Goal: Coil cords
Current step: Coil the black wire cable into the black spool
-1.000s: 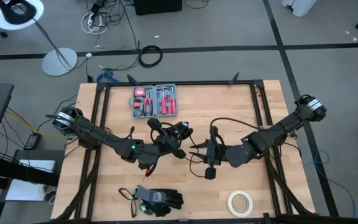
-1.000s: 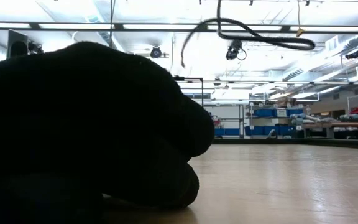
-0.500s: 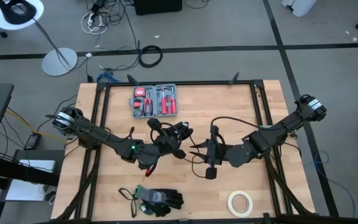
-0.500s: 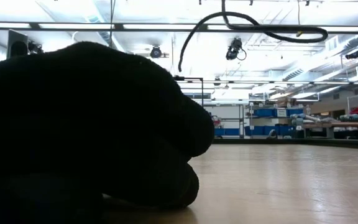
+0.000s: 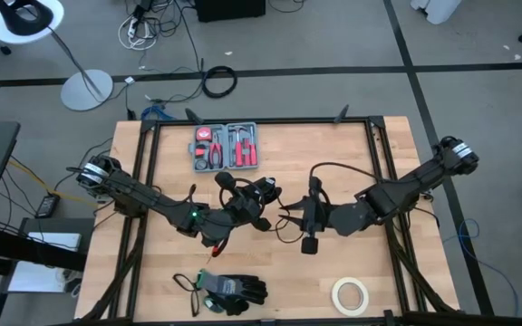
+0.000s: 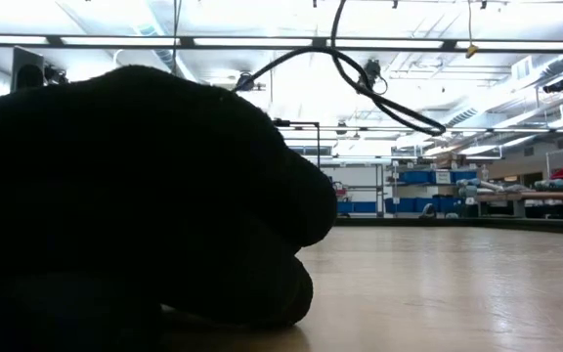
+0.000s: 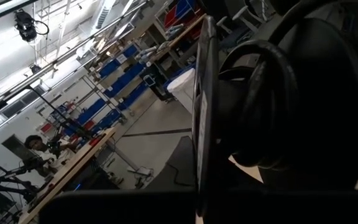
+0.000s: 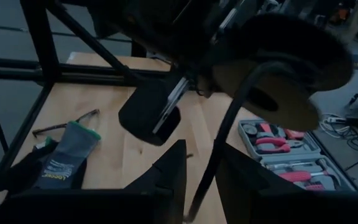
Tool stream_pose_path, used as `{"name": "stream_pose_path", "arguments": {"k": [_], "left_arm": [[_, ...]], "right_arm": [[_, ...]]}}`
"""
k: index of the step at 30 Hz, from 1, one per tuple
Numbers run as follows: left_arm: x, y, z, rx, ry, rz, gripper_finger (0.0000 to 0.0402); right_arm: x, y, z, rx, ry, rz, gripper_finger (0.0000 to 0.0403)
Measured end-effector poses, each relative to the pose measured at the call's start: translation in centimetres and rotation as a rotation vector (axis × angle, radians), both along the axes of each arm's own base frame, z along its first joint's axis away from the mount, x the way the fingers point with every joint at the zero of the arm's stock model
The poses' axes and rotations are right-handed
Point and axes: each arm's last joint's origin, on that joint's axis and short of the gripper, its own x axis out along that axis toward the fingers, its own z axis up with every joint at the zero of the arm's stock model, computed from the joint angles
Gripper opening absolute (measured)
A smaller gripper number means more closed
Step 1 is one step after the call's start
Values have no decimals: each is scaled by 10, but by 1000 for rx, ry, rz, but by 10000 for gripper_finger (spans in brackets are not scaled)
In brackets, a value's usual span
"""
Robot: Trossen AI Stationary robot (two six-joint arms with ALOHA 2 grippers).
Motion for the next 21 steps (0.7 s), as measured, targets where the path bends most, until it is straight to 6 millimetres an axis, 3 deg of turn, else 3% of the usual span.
{"name": "stream_pose_path", "arguments": {"k": [9,17,21], "left_arm": [[0,0,0,-1,-2,-8,0],[0,0,0,-1,-2,-10,0],[0,0,0,-2,-3,-9,0]], "right_arm": [[-2,-1,2,24,-4,15,72],[-2,-1,3,-2,-2,19,11],[-1,0,5,-5,-22,31,8]]}}
